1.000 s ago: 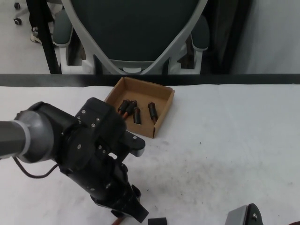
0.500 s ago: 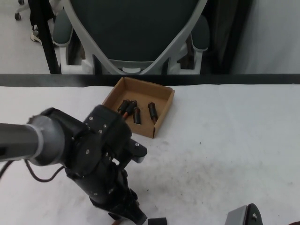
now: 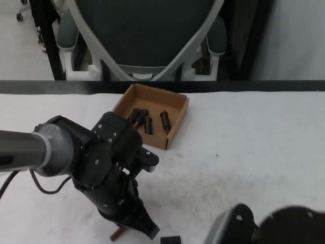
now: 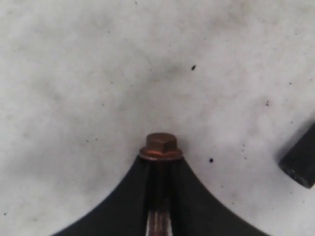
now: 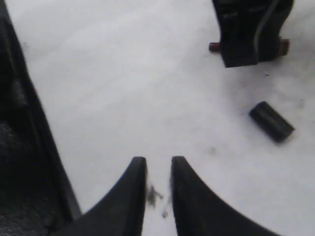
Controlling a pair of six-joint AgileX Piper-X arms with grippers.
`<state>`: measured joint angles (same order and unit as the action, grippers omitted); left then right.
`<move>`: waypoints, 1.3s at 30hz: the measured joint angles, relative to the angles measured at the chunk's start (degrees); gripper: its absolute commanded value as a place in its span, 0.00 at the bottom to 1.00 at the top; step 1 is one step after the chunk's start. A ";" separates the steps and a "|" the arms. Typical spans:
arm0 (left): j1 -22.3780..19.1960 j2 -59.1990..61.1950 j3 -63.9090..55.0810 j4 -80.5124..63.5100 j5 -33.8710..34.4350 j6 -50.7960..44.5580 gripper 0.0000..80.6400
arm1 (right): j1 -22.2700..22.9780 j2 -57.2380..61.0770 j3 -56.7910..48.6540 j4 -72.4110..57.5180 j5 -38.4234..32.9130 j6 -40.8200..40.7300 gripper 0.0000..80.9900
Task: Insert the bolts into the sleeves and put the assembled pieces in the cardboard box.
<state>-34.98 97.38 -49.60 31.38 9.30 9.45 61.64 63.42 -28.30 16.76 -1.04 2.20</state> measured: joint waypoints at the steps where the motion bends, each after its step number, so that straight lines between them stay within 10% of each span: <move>1: 0.00 0.00 0.18 -0.29 0.46 0.32 0.01 | 0.00 0.00 -1.15 1.99 1.04 -1.57 0.23; 16: -5.49 -20.22 18.81 -20.43 4.12 -1.93 0.01 | -4.50 2.36 -5.08 12.26 2.01 -10.16 0.44; 39: -9.70 -53.77 46.39 -46.87 -0.55 -12.04 0.01 | -4.99 31.73 -28.36 28.12 8.56 -27.88 0.43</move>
<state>-44.68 43.62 -3.21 -15.49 8.75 -2.59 56.65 95.15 -56.66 44.89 7.52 -25.67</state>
